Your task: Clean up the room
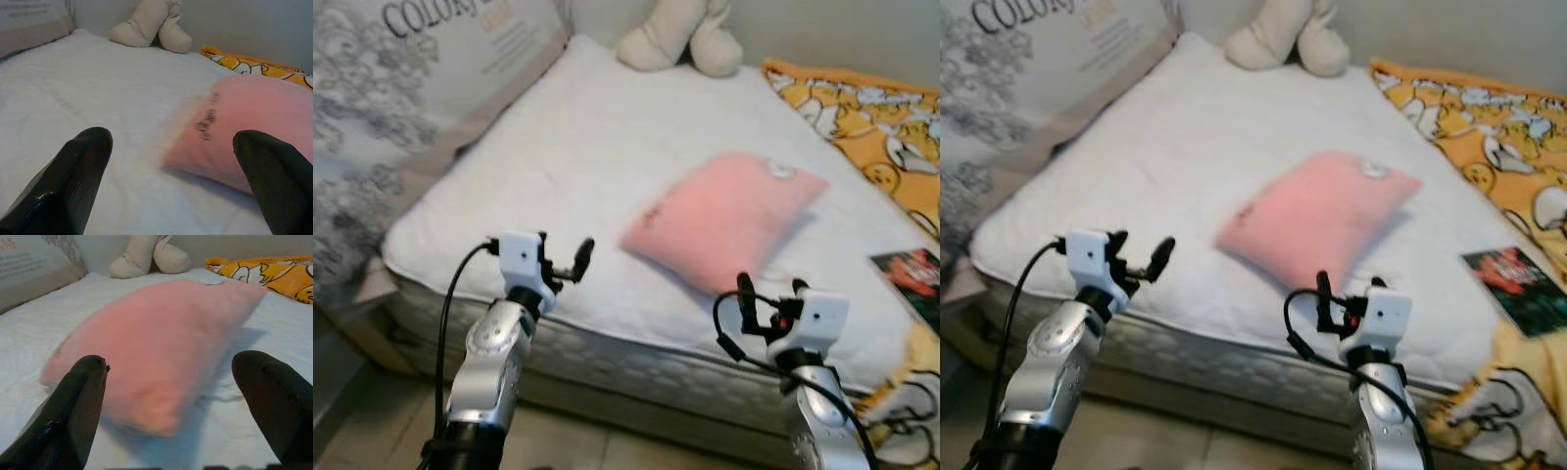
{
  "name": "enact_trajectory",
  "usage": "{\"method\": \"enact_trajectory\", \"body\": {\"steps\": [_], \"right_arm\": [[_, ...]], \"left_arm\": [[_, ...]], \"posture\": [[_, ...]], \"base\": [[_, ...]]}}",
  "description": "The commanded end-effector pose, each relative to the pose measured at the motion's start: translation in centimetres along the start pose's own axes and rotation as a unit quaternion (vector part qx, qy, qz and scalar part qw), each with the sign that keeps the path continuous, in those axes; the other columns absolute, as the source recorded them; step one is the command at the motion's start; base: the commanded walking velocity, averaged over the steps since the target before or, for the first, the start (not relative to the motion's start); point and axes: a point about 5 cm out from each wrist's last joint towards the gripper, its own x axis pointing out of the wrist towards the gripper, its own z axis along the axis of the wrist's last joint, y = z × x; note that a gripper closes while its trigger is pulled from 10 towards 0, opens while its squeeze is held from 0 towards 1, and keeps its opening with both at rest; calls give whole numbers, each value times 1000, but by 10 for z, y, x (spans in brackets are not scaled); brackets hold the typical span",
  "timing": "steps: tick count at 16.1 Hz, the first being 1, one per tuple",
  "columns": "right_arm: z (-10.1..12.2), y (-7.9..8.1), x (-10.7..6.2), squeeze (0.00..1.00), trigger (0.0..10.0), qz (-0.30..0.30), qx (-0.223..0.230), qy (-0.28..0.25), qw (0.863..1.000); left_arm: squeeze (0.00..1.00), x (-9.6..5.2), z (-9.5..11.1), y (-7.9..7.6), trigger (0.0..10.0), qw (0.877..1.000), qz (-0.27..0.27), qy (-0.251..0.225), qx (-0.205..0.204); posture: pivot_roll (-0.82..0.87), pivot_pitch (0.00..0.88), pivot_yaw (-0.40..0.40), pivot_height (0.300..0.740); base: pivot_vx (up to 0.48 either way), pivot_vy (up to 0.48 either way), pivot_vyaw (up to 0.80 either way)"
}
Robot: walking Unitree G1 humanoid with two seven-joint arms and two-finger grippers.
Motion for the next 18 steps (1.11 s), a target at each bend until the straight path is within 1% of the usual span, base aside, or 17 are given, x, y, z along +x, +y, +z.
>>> {"method": "enact_trajectory", "body": {"steps": [1, 2, 4, 6, 7, 8, 9, 10, 11, 13, 15, 17, 18], "right_arm": [[-2, -7, -1, 0, 10000, -6, -2, 5, 1000], [-2, -6, -1, 0, 10000, -5, -2, 5, 1000], [-3, -6, -1, 0, 10000, -6, -1, 6, 1000], [-4, -6, 0, 0, 10000, -12, 6, 6, 1000], [-4, -7, -1, 0, 10000, -19, 21, 3, 1000], [-3, -10, -2, 0, 10000, -26, 26, 1, 999], [-3, -12, -3, 0, 10000, -29, 26, 1, 999], [-5, -16, -5, 0, 10000, -34, 21, 3, 999], [-4, -21, -6, 0, 10000, -38, 13, 2, 999], [-2, -26, -5, 0, 10000, -46, 11, -4, 999], [-1, -24, -3, 0, 10000, -40, 8, -5, 999], [-1, -18, 1, 0, 10000, -28, 8, -4, 1000], [0, -17, 1, 0, 10000, -26, 8, -4, 1000]], "left_arm": [[0, 4, -2, -12, 10000, 1000, -13, 3, -3], [0, 4, -3, -14, 10000, 1000, -18, 2, 0], [0, 4, -4, -15, 10000, 1000, -22, 4, 6], [0, 8, -2, -10, 10000, 1000, -8, 4, 7], [0, 9, -1, -5, 10000, 1000, 5, 6, -1], [0, 9, -1, 1, 10000, 1000, 12, 7, 5], [0, 8, -1, 5, 10000, 1000, 16, 9, 10], [0, 7, -1, 14, 10000, 999, 33, 11, 14], [0, 8, 4, 23, 10000, 999, 49, 2, 20], [0, 11, 8, 29, 10000, 998, 64, -4, 20], [0, 12, 9, 26, 10000, 998, 61, -6, 24], [0, 13, 10, 16, 10000, 998, 42, -11, 41], [0, 14, 11, 14, 10000, 998, 36, -14, 41]], "posture": [[-8, 0, -25, 726], [-8, 0, -25, 726], [-8, 0, -24, 726], [-8, 0, -21, 726], [-8, 0, -19, 726], [-9, 0, -19, 726], [-9, 0, -19, 726], [-9, 0, -18, 726], [-10, 0, -17, 726], [-8, 0, -21, 726], [-9, 0, -20, 726], [-8, 0, -19, 726], [-8, 0, -19, 726]], "base": [[0, -420, 0], [0, -416, 0], [285, -381, 0], [337, -337, 0], [356, -315, 0], [356, -319, 0], [360, -311, 0], [371, -296, 0], [0, 0, 0], [0, 0, 0], [0, 0, 0], [0, 0, 0], [0, 0, 0]]}}
